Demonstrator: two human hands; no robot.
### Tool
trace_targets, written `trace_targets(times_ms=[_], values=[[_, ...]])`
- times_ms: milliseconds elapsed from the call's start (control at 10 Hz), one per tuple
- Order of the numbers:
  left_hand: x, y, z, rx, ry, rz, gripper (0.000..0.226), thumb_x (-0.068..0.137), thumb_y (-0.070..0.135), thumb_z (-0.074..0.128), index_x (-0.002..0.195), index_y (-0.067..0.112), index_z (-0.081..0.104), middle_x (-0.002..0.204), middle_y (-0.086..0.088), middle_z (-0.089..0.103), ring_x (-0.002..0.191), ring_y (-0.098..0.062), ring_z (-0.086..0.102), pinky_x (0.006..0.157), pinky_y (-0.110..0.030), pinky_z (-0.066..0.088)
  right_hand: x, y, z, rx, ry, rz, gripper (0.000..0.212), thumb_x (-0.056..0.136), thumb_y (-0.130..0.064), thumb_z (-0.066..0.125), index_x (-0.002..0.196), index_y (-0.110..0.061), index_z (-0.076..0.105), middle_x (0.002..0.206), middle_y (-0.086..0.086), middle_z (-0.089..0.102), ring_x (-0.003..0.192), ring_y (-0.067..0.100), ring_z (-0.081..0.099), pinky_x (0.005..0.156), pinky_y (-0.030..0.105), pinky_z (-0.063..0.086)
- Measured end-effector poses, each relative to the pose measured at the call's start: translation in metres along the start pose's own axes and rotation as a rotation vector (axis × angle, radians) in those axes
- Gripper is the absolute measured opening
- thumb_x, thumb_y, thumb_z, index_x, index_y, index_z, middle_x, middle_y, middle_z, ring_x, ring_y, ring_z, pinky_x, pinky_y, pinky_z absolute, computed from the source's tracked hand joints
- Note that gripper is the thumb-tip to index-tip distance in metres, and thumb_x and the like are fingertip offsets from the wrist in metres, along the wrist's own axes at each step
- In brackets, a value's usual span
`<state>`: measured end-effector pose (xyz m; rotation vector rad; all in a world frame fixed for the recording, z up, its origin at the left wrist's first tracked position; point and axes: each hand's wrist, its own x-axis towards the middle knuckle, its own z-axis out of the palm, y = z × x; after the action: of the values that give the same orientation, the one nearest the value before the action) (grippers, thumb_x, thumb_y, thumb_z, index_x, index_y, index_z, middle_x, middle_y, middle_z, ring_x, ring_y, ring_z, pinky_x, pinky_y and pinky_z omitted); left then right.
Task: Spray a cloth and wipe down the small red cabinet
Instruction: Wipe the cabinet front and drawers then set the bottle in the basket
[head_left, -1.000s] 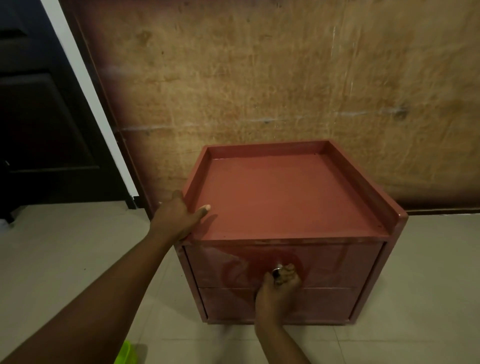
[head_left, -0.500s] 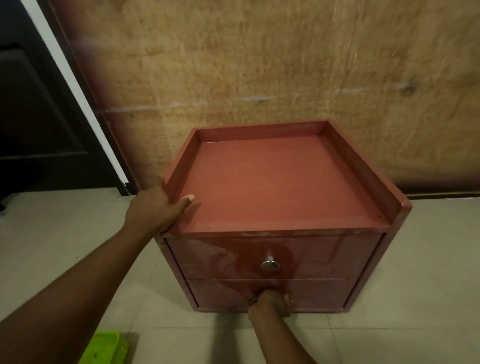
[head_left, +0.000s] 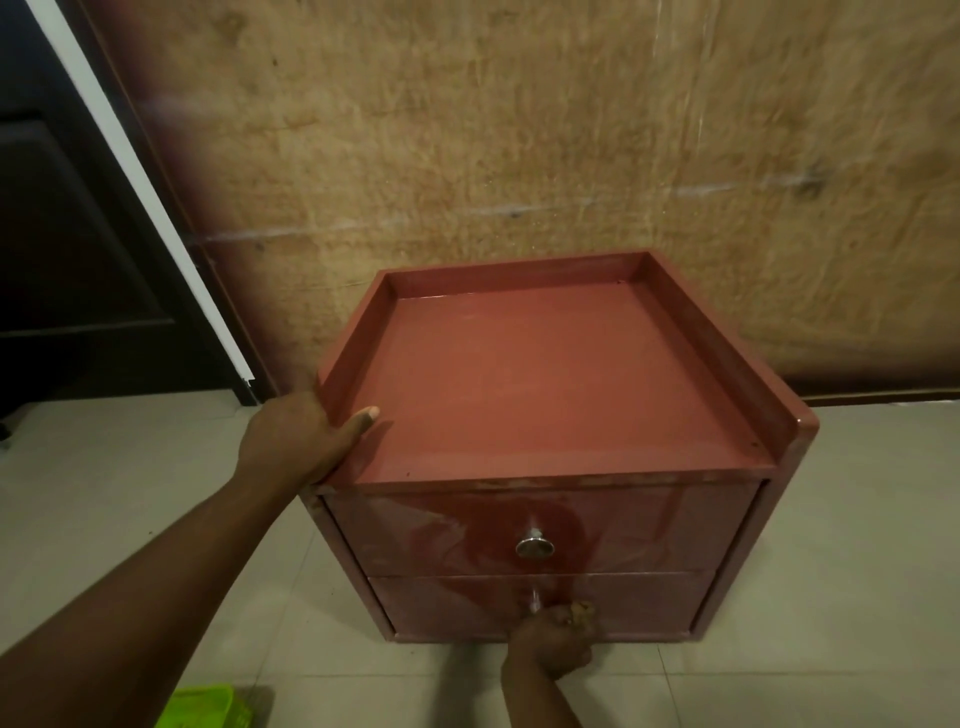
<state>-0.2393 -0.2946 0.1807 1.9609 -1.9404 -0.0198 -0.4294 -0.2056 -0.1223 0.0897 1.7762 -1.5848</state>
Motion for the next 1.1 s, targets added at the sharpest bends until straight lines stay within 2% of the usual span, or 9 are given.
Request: trace_targets(times_ms=[100,200,300,500,600,800,900,1000,1100], values=[[0.0,-0.001,0.001,0.002,0.009,0.005,0.089,0.08,0.073,0.051,0.143,0.01,0.04,0.126,-0.017,0.065,0.107,-0.037,0.067,0.085,-0.044,0.055,0.005,-0.001,0.003,0.079,-0.249,0.374,0.014,0.08,-0.021,0.053,0.075,-0.02,0.066,0.089,0.019,0.068,0.091,0.042,0.066,0.076,0.044,0.052],[-0.001,-0.001,0.002,0.005,0.034,0.011,0.087,0.081,0.072,0.051,0.142,0.01,0.042,0.124,-0.016,0.066,0.105,-0.036,0.068,0.084,-0.042,0.055,0.02,0.002,0.011,0.136,-0.189,0.446,0.003,0.08,-0.022,0.061,0.079,-0.019,0.06,0.1,0.006,0.067,0.095,0.029,0.065,0.076,0.042,0.056],[0.001,-0.002,0.004,0.021,0.039,0.003,0.085,0.082,0.071,0.052,0.14,0.01,0.043,0.123,-0.017,0.066,0.105,-0.036,0.067,0.083,-0.041,0.055,-0.001,-0.001,0.013,-0.048,-0.12,0.403,0.011,0.093,-0.009,0.048,0.1,-0.006,0.056,0.082,0.015,0.052,0.057,0.012,0.062,0.033,0.022,0.045],[0.003,-0.004,0.006,-0.003,0.055,0.021,0.088,0.079,0.074,0.051,0.14,0.011,0.042,0.123,-0.016,0.066,0.104,-0.036,0.067,0.082,-0.043,0.056,-0.024,-0.033,-0.005,0.132,-0.216,0.42,0.018,0.099,0.013,0.03,0.088,0.001,0.037,0.03,0.008,0.04,0.035,-0.017,0.046,0.033,0.009,0.037],[0.003,-0.005,0.006,0.002,0.059,0.032,0.087,0.081,0.072,0.051,0.141,0.011,0.041,0.125,-0.016,0.065,0.106,-0.037,0.067,0.084,-0.043,0.055,-0.034,-0.043,-0.008,0.312,-0.381,0.492,0.016,0.099,0.004,0.038,0.083,0.001,0.043,0.028,-0.013,0.048,0.038,-0.012,0.052,0.033,0.011,0.037],[0.001,-0.004,0.002,-0.027,0.018,-0.005,0.086,0.081,0.072,0.052,0.141,0.011,0.042,0.125,-0.018,0.065,0.108,-0.038,0.066,0.087,-0.046,0.055,-0.012,-0.057,-0.037,0.252,-0.353,0.451,0.056,0.099,-0.043,0.029,0.079,-0.005,0.064,0.048,0.016,0.059,0.027,0.022,0.047,0.032,0.022,0.04],[-0.001,0.003,-0.007,-0.083,-0.049,-0.022,0.089,0.08,0.069,0.058,0.143,0.009,0.038,0.132,-0.02,0.06,0.116,-0.039,0.061,0.092,-0.046,0.052,0.022,-0.078,-0.055,0.226,-0.243,0.257,0.041,0.098,-0.04,0.039,0.115,-0.012,0.064,0.095,0.025,0.07,0.061,0.035,0.068,0.056,0.048,0.058],[0.001,0.003,-0.014,-0.095,-0.132,-0.073,0.104,0.074,0.072,0.062,0.151,0.012,0.026,0.147,-0.021,0.046,0.131,-0.041,0.048,0.103,-0.05,0.046,0.048,-0.089,-0.058,-0.022,-0.298,-0.006,0.041,0.083,-0.048,0.051,0.11,-0.02,0.064,0.099,0.02,0.07,0.078,0.035,0.067,0.075,0.059,0.056],[-0.006,0.009,-0.025,-0.061,-0.131,-0.104,0.115,0.074,0.074,0.058,0.158,0.015,0.005,0.165,-0.013,0.013,0.149,-0.039,0.015,0.116,-0.059,0.025,-0.046,-0.167,-0.076,-0.378,-0.464,-0.4,0.025,0.081,-0.042,0.059,0.103,-0.03,0.061,0.113,0.007,0.065,0.099,0.022,0.062,0.093,0.043,0.051]])
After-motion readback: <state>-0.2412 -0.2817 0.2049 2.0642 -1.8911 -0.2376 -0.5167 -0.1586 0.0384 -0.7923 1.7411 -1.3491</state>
